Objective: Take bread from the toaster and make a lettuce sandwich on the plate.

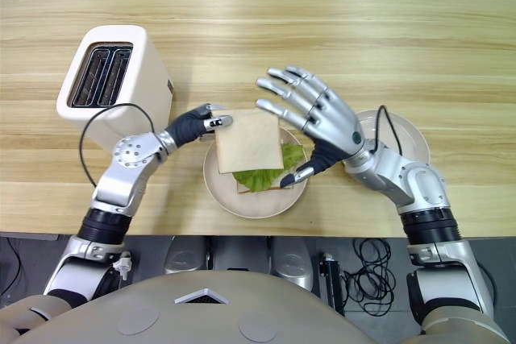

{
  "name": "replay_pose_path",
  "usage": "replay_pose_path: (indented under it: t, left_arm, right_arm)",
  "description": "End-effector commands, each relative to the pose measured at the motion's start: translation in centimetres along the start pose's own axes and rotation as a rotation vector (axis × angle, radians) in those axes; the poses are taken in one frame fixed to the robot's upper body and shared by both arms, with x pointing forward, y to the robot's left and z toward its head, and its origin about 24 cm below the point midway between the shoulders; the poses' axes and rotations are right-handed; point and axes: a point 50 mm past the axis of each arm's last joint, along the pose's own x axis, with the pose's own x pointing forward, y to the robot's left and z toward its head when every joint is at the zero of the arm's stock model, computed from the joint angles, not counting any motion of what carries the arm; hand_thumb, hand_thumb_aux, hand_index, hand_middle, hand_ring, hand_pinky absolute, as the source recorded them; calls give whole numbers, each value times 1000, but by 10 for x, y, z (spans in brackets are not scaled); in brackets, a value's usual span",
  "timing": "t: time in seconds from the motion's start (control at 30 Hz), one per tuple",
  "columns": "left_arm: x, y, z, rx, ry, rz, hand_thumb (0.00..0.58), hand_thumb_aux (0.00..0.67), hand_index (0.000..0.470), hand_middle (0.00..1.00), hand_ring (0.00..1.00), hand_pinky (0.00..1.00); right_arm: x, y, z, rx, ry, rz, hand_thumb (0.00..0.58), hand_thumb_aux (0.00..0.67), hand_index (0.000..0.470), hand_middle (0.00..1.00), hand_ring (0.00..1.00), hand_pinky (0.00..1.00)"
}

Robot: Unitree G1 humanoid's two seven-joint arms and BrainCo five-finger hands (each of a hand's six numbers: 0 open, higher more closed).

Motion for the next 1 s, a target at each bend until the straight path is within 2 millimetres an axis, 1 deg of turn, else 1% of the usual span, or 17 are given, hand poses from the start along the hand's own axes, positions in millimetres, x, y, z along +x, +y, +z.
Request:
replay_pose_path:
  t: [0.03, 0.17, 0.3, 0.37, 0.5, 0.67, 0.77, 0.9, 1.0]
  left_arm:
    - [8, 0, -11, -23, 35, -20, 580, 670, 460, 1000, 1000, 1000]
    - [12, -2, -18, -61, 44, -20, 580, 670, 460, 1000, 1000, 1000]
    - [15, -6, -25, -61, 60, -12, 580, 670, 460, 1000, 1000, 1000]
    - [17, -8, -25, -55, 62, -16, 580, 670, 460, 1000, 1000, 1000]
    - [17, -7, -22, -15, 63, -13, 580, 670, 460, 1000, 1000, 1000]
    - [16, -7, -23, -3, 70, -19, 580, 670, 460, 1000, 1000, 1000]
    - [16, -8, -23, 4, 70, -17, 580, 670, 460, 1000, 1000, 1000]
    - [17, -8, -23, 12, 70, -17, 580, 670, 460, 1000, 1000, 1000]
    - [17, -7, -22, 26, 69, -8, 580, 670, 460, 1000, 1000, 1000]
  right_arm:
    - [-7, 12, 5, -9, -40, 97, 0, 0, 0, 0, 0, 0]
    - [-11, 18, 10, -4, -91, 177, 0, 0, 0, 0, 0, 0]
    - [-15, 26, 15, 20, -132, 251, 0, 0, 0, 0, 0, 0]
    - [-19, 31, 15, 37, -131, 296, 0, 0, 0, 0, 0, 0]
    - [-30, 46, 13, 78, -103, 439, 0, 0, 0, 0, 0, 0]
    - [-33, 55, 13, 106, -83, 511, 0, 0, 0, 0, 0, 0]
    - [-45, 66, 11, 162, -34, 644, 0, 0, 0, 0, 0, 0]
    - [-70, 82, 16, 290, 50, 904, 0, 0, 0, 0, 0, 0]
    - [-80, 85, 22, 362, 79, 1024, 0, 0, 0, 0, 0, 0]
